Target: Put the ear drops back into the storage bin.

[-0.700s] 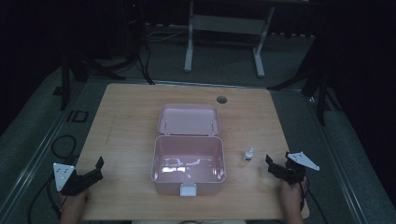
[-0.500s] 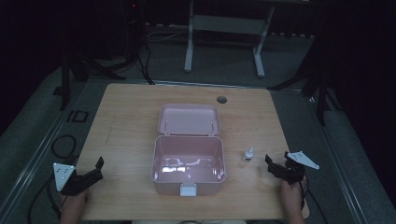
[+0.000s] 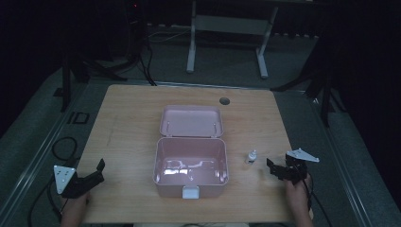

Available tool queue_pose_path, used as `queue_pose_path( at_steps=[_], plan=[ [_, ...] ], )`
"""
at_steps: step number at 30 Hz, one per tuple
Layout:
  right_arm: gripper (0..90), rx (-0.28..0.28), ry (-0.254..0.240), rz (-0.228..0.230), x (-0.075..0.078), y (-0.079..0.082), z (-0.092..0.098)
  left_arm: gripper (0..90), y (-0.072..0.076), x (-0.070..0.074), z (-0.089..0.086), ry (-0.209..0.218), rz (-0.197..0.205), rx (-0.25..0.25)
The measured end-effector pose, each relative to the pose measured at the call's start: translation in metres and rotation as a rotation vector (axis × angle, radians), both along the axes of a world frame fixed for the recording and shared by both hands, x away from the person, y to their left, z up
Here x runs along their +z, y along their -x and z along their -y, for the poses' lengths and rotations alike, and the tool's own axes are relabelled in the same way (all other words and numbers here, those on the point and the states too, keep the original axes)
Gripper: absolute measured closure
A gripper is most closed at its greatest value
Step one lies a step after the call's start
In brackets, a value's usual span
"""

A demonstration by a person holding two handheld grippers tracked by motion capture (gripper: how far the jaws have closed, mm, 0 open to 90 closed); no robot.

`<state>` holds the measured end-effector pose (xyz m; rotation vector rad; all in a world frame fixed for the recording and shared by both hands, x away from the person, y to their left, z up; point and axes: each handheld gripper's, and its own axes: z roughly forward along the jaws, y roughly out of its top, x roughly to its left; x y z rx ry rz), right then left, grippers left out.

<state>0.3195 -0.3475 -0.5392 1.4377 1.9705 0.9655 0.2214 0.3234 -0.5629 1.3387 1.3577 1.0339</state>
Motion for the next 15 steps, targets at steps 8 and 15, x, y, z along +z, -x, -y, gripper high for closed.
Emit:
queue_pose_path(
  at_steps=[8,15],
  plan=[
    [11.0,0.043,0.017,-0.208,0.011,-0.007,0.004,0.5,0.000,0.000,0.000,-0.001,0.000,0.001],
    [10.9,0.079,0.072,-0.299,0.023,-0.009,0.004,0.5,0.000,0.000,0.000,0.000,-0.002,0.000]
  ],
)
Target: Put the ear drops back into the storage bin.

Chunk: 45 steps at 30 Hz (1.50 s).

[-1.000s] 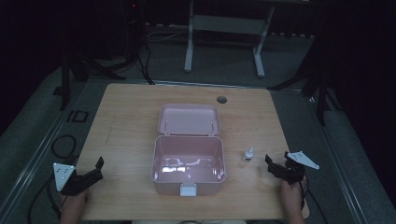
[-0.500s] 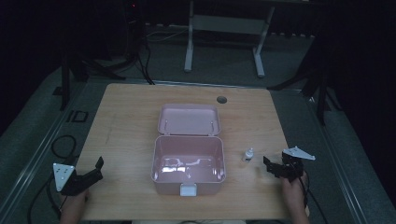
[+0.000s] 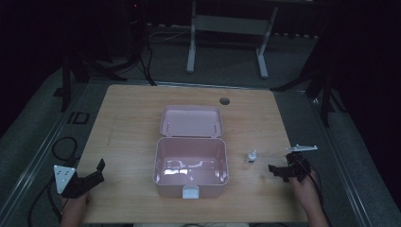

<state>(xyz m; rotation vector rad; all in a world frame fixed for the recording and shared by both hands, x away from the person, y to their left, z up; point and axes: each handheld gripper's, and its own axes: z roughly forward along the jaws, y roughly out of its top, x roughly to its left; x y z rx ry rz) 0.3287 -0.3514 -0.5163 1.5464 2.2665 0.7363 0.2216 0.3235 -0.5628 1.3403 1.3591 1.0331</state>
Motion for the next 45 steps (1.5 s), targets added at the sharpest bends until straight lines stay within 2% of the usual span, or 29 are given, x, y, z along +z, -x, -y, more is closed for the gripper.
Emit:
queue_pose_path(
  at_steps=[3,4,5,6,7,9,15,23,27,29,31,36,45],
  plan=[
    [11.0,0.049,0.048,-0.064,0.006,0.000,-0.004,0.5,0.000,0.000,0.000,0.000,0.001,0.001],
    [11.0,0.055,0.046,-0.091,0.007,0.000,-0.005,0.5,0.000,0.000,0.000,-0.001,0.001,0.001],
    [11.0,0.055,0.046,-0.091,0.007,0.000,-0.005,0.5,0.000,0.000,0.000,-0.001,0.001,0.001],
    [11.0,0.069,0.050,-0.117,0.008,0.000,-0.006,0.5,0.000,0.000,0.000,-0.001,0.001,0.001],
    [11.0,0.094,0.068,-0.162,0.010,-0.001,-0.007,0.5,0.000,0.000,0.000,-0.001,0.001,0.001],
    [10.9,0.111,0.070,-0.203,0.012,-0.002,-0.006,0.5,0.000,0.000,0.000,-0.001,0.001,0.000],
    [11.0,0.155,0.138,-0.289,0.014,-0.004,-0.009,0.5,0.000,0.000,0.000,0.000,0.001,0.000],
    [11.0,0.262,0.226,-0.421,0.012,-0.003,-0.018,0.5,0.000,0.000,0.000,-0.001,0.002,0.001],
    [11.0,0.299,0.257,-0.504,0.011,-0.003,-0.021,0.5,0.000,0.000,0.000,-0.002,0.001,0.001],
    [11.0,0.307,0.262,-0.516,0.010,-0.004,-0.021,0.5,0.000,0.000,0.000,-0.002,0.001,0.001],
    [11.0,0.323,0.287,-0.547,0.009,-0.003,-0.024,0.5,0.000,0.000,0.000,-0.001,0.001,0.002],
    [11.0,0.346,0.308,-0.571,0.008,-0.003,-0.027,0.5,0.000,0.000,0.000,-0.001,0.001,0.001],
    [10.9,0.392,0.315,-0.565,0.012,-0.008,-0.033,0.5,0.000,0.000,0.000,-0.001,0.001,0.001]
  ],
)
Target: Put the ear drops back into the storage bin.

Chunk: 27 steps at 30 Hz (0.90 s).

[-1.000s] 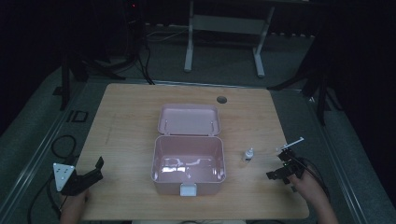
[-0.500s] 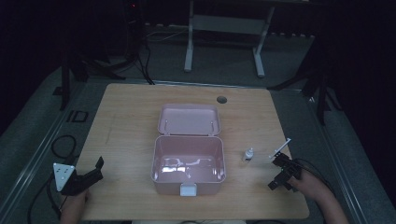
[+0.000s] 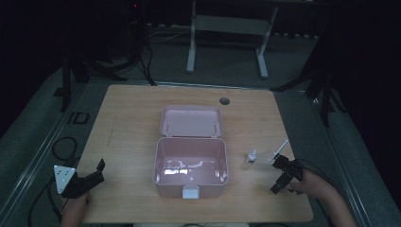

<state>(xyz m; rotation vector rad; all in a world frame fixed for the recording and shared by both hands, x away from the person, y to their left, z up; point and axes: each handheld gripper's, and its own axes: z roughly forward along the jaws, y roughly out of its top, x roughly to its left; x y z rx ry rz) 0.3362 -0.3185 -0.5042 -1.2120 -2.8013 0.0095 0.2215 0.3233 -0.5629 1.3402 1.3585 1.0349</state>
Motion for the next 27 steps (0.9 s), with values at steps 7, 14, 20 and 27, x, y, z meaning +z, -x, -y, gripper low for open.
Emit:
queue_pose_path(
  at_steps=[7,14,20,27],
  plan=[
    [11.0,0.005,-0.005,0.000,0.001,-0.012,-0.003,0.5,0.000,0.000,0.000,0.000,0.000,0.001],
    [11.1,0.007,0.016,0.016,0.003,-0.023,-0.009,0.5,0.000,0.000,0.000,0.002,-0.001,0.000],
    [13.3,-0.021,0.011,0.039,0.007,-0.039,-0.017,0.5,0.000,0.000,0.000,0.003,-0.002,-0.001],
    [13.5,-0.028,-0.007,0.050,0.013,-0.054,-0.031,0.5,0.000,0.000,0.000,0.002,-0.002,-0.002]
  ],
)
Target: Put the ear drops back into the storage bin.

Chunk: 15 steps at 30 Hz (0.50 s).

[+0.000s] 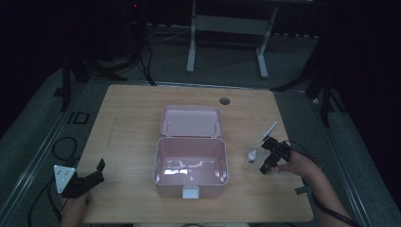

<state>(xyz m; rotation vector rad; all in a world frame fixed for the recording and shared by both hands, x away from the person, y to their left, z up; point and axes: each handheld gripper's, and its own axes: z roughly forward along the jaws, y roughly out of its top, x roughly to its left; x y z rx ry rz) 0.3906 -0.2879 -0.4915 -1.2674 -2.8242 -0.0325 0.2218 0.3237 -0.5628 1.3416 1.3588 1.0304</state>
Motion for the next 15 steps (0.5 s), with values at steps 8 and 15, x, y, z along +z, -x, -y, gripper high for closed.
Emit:
queue_pose_path(
  at_steps=[8,15],
  plan=[
    [16.7,0.007,-0.018,-0.002,0.001,-0.011,-0.015,0.5,0.000,0.000,0.000,0.001,-0.002,-0.001],
    [22.7,0.029,-0.029,-0.019,-0.002,-0.019,-0.028,0.5,0.000,0.000,0.000,0.002,-0.002,-0.001]
  ],
)
